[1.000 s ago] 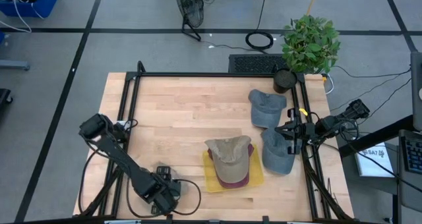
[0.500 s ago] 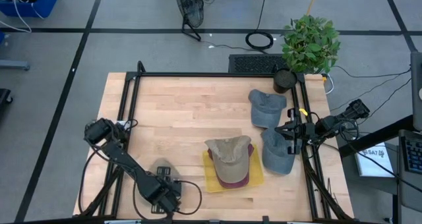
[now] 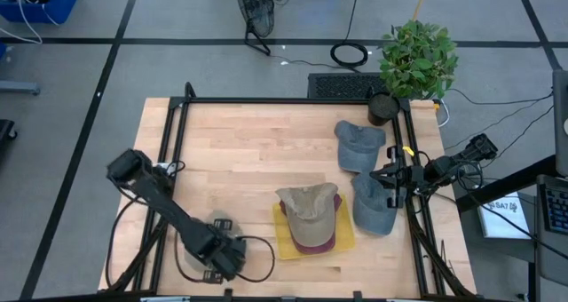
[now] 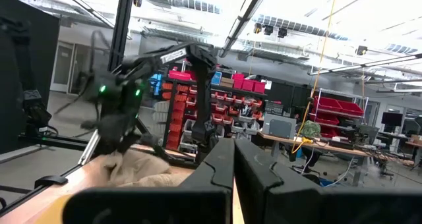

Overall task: Pick and place caps into container
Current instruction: Put the brown cap into the yellow container

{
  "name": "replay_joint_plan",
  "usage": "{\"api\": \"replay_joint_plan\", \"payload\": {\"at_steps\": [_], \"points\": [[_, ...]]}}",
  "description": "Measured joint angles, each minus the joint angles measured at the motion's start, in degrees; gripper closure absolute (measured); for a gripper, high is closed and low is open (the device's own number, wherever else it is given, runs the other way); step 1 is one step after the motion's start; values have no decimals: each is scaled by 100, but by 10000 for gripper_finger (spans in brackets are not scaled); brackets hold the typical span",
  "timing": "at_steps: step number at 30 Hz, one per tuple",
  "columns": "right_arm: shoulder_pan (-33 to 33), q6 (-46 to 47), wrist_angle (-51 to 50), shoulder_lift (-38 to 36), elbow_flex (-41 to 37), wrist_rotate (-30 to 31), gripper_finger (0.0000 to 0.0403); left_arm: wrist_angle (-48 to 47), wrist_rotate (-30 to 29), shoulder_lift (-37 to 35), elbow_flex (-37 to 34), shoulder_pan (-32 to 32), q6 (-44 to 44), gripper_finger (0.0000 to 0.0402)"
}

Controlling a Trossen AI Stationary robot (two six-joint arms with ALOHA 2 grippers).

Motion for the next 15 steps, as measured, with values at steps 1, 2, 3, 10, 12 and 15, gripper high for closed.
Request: {"api": "replay_joint_plan", "payload": {"at_steps": [1,2,3,10,12,15], "points": [[1,0,0,1,0,0,403,-86,-156,-170,0,2,-8,383],[0,0,0,2,1,0,403,-150,-310,-353,0,16,-46,387],[0,0,0,2,-1,0,403,-191,-447,-545,0,23,-85,387],[1,0,1,2,2,-1,403,152,-1700,-1869,11,110,-557,378],[0,0,2,0,1,0,403,411,-1997,-2128,11,173,-598,378],[2,-17,0,2,0,0,403,1153,-2273,-2329,11,344,-249,386]]}}
